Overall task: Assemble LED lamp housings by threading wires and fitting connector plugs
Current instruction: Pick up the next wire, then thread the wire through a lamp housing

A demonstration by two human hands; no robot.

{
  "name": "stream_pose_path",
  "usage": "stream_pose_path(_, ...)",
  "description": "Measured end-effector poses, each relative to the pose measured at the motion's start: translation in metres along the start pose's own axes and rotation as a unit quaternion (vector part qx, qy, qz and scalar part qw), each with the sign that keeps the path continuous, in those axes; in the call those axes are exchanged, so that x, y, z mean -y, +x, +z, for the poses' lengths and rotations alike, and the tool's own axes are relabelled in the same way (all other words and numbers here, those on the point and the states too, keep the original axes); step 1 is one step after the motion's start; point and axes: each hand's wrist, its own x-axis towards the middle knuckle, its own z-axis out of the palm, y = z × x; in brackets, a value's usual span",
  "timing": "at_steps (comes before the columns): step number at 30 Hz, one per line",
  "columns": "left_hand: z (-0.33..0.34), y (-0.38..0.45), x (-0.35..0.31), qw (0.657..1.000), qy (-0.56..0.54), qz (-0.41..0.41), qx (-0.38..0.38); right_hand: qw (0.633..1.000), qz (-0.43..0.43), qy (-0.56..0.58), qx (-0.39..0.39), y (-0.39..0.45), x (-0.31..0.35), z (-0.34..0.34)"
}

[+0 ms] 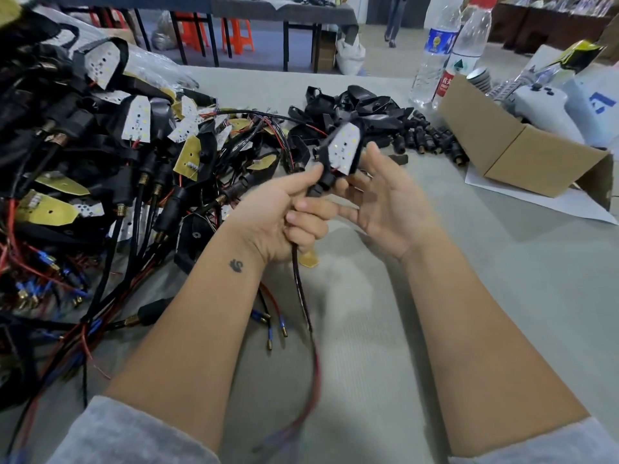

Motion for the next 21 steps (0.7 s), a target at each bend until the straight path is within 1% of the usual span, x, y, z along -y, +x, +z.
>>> stream_pose_path(2, 0.002, 0.004, 0.003, 0.999, 0.021, -0.024, -0.015, 0.999, -0.031, -0.020, -0.023, 0.002, -0.003, 0.005)
stream_pose_path(4, 0.004, 0.006, 0.005, 0.999, 0.024, -0.024, -0.037, 0.996, -0.059, -0.046, -0.049, 0.003, -0.006, 0.006)
stream_pose_path(6, 0.006, 0.009, 0.006, 0.997, 0.027, -0.002, -0.076, 0.991, -0.078, -0.071, -0.078, 0.004, -0.007, 0.004)
stream_pose_path(9, 0.011, 0.012, 0.010, 0.985, 0.052, 0.049, -0.157, 0.979, -0.087, -0.102, -0.154, 0.004, -0.008, 0.000)
stream_pose_path(11, 0.016, 0.013, 0.013, 0.976, 0.076, 0.075, -0.191, 0.972, -0.094, -0.090, -0.195, 0.005, -0.009, -0.004)
stream_pose_path(15, 0.027, 0.013, 0.017, 0.956, 0.155, 0.087, -0.232, 0.965, -0.091, -0.030, -0.244, 0.006, -0.006, -0.009)
stream_pose_path(19, 0.033, 0.006, 0.015, 0.926, 0.237, 0.102, -0.275, 0.967, -0.089, 0.029, -0.236, 0.005, -0.002, -0.007)
stream_pose_path(21, 0.034, 0.000, 0.013, 0.895, 0.321, 0.085, -0.297, 0.968, -0.087, 0.049, -0.232, 0.004, 0.000, -0.004)
